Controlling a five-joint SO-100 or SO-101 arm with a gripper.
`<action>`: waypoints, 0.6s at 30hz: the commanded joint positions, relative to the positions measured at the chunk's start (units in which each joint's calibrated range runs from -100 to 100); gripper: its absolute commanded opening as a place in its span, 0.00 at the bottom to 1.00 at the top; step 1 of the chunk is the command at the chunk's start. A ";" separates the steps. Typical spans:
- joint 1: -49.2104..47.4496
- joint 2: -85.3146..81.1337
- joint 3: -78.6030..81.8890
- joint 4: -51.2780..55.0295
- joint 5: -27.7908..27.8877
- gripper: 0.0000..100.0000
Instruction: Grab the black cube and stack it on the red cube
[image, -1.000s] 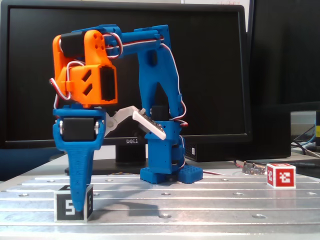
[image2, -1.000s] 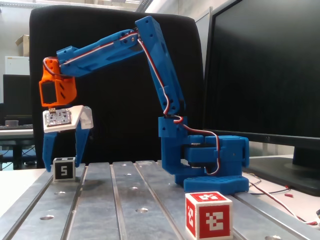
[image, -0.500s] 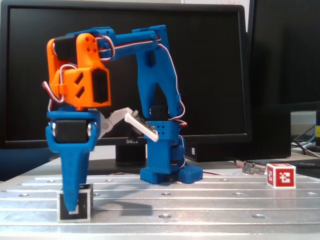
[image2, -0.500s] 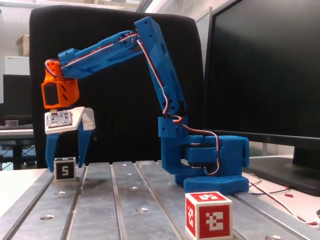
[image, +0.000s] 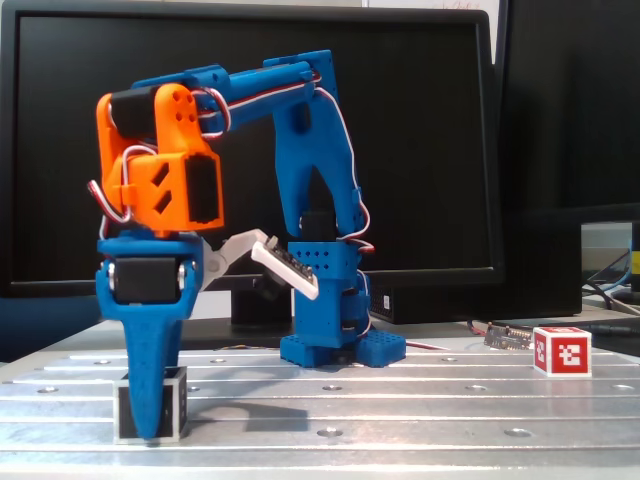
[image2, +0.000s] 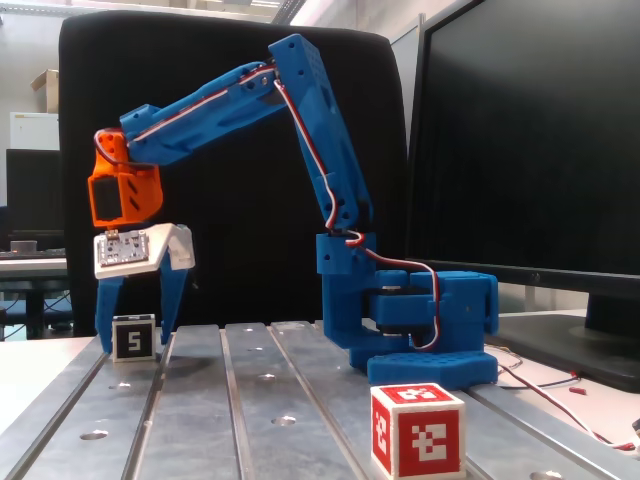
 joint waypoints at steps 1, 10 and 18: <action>0.27 -0.86 -0.06 -0.47 -0.24 0.22; 0.12 -0.77 -0.06 -0.47 -0.24 0.22; 0.19 -1.11 -0.06 -0.47 -0.24 0.22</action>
